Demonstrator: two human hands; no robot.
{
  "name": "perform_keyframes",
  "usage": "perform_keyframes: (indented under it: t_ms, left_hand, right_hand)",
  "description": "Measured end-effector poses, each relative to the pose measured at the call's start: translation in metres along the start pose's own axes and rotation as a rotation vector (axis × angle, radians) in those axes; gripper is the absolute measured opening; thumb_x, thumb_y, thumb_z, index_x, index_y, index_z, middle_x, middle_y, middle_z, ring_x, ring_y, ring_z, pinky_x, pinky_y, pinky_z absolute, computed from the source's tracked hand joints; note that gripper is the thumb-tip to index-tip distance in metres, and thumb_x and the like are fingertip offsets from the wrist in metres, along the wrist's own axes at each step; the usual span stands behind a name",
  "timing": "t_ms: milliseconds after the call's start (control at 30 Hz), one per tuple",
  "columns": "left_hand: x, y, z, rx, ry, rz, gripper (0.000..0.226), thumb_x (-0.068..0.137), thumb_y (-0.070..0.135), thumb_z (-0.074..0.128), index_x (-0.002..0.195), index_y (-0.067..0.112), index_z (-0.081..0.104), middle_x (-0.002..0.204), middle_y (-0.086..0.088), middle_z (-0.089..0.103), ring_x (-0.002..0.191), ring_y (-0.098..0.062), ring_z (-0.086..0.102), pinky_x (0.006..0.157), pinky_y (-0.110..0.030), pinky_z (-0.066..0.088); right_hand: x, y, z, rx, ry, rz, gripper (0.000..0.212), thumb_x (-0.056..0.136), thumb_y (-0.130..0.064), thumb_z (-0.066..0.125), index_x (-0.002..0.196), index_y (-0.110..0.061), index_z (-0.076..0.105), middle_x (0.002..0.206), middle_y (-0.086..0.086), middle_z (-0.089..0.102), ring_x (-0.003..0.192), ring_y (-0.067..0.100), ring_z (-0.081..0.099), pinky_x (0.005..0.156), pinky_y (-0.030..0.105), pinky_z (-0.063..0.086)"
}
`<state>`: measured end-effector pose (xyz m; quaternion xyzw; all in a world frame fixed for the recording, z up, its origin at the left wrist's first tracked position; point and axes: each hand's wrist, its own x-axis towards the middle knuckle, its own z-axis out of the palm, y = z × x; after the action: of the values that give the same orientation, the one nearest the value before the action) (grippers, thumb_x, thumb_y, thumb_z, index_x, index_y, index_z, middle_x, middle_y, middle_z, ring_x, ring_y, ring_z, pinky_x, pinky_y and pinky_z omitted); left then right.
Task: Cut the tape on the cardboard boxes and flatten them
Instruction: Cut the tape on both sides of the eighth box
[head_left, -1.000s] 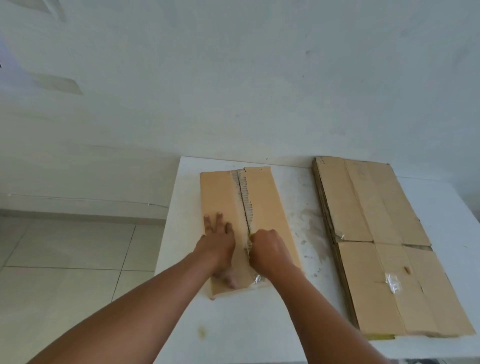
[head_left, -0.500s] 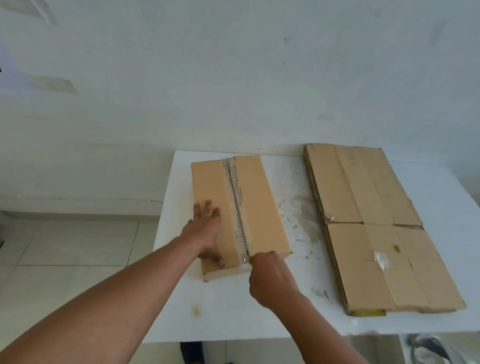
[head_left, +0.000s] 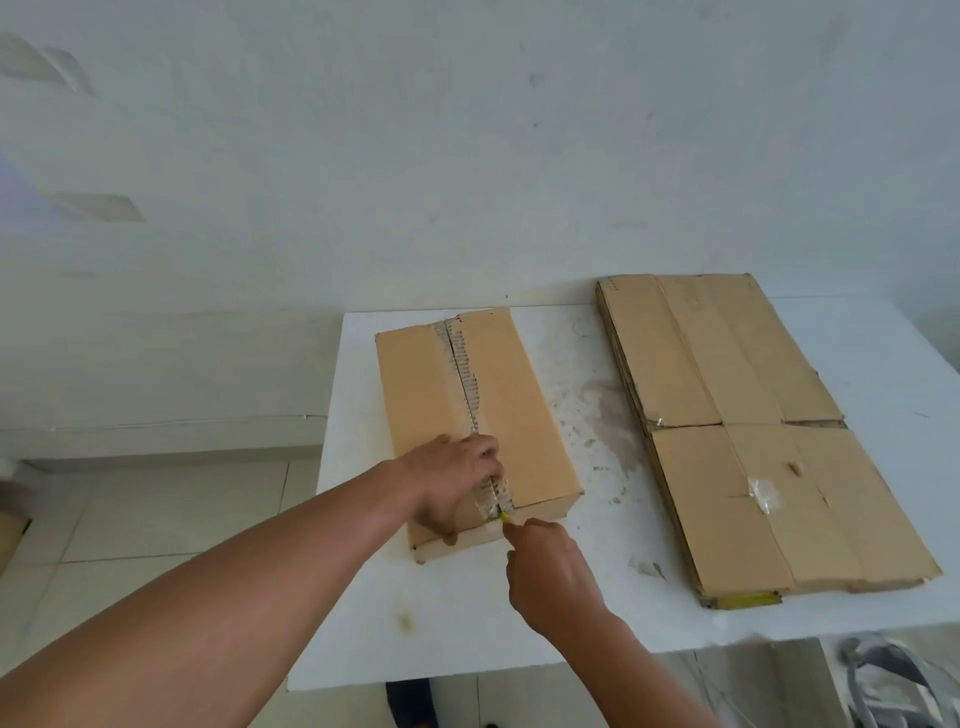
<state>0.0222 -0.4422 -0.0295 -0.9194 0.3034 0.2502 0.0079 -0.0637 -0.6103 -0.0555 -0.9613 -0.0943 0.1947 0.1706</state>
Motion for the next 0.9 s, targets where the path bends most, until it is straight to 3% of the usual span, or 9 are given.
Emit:
perform_keyframes:
  t_ms: [200,367,700,800,900]
  left_hand:
    - [0.001,-0.004,-0.002,0.139,-0.005,0.049,0.094,0.062,0.048,0.090,0.141,0.023,0.044,0.145,0.001,0.034,0.126,-0.019,0.041,0.106,-0.036,0.036]
    - [0.004,-0.001,-0.002,0.186,0.009,0.038,0.092,0.057,0.053,0.090,0.132,0.024,0.046,0.138,0.001,0.035,0.124,-0.018,0.042,0.103,-0.037,0.038]
    - [0.017,0.007,-0.010,0.300,-0.020,0.035,0.096,0.050,0.053,0.093,0.128,0.024,0.046,0.132,-0.006,0.038,0.125,-0.026,0.040,0.105,-0.045,0.038]
    - [0.017,0.005,-0.010,0.296,-0.032,0.047,0.096,0.050,0.053,0.094,0.128,0.024,0.046,0.132,-0.005,0.038,0.124,-0.026,0.040,0.107,-0.043,0.038]
    - [0.019,0.002,-0.009,0.296,-0.037,0.055,0.097,0.049,0.055,0.094,0.127,0.025,0.045,0.131,-0.004,0.039,0.123,-0.025,0.042,0.106,-0.042,0.038]
  right_hand:
    - [-0.003,-0.001,0.000,0.038,0.008,0.006,0.033,0.093,-0.007,0.052,0.124,-0.015,0.062,0.093,0.002,0.060,0.077,0.021,0.061,0.069,0.028,0.053]
    - [-0.006,-0.001,-0.001,0.032,0.015,0.006,0.032,0.094,-0.008,0.052,0.122,-0.016,0.062,0.089,-0.001,0.057,0.077,0.019,0.060,0.065,0.025,0.049]
    - [-0.008,-0.003,0.000,0.072,0.032,0.034,0.035,0.092,-0.005,0.053,0.124,-0.017,0.062,0.097,0.001,0.060,0.081,0.021,0.063,0.073,0.029,0.055]
    - [-0.011,0.000,-0.001,0.154,0.058,0.032,0.040,0.096,-0.012,0.051,0.135,-0.022,0.057,0.106,0.001,0.064,0.086,0.019,0.064,0.073,0.025,0.052]
    - [-0.015,0.003,-0.005,0.236,0.060,0.063,0.036,0.098,-0.019,0.048,0.132,-0.022,0.058,0.100,0.001,0.064,0.079,0.019,0.063,0.072,0.029,0.055]
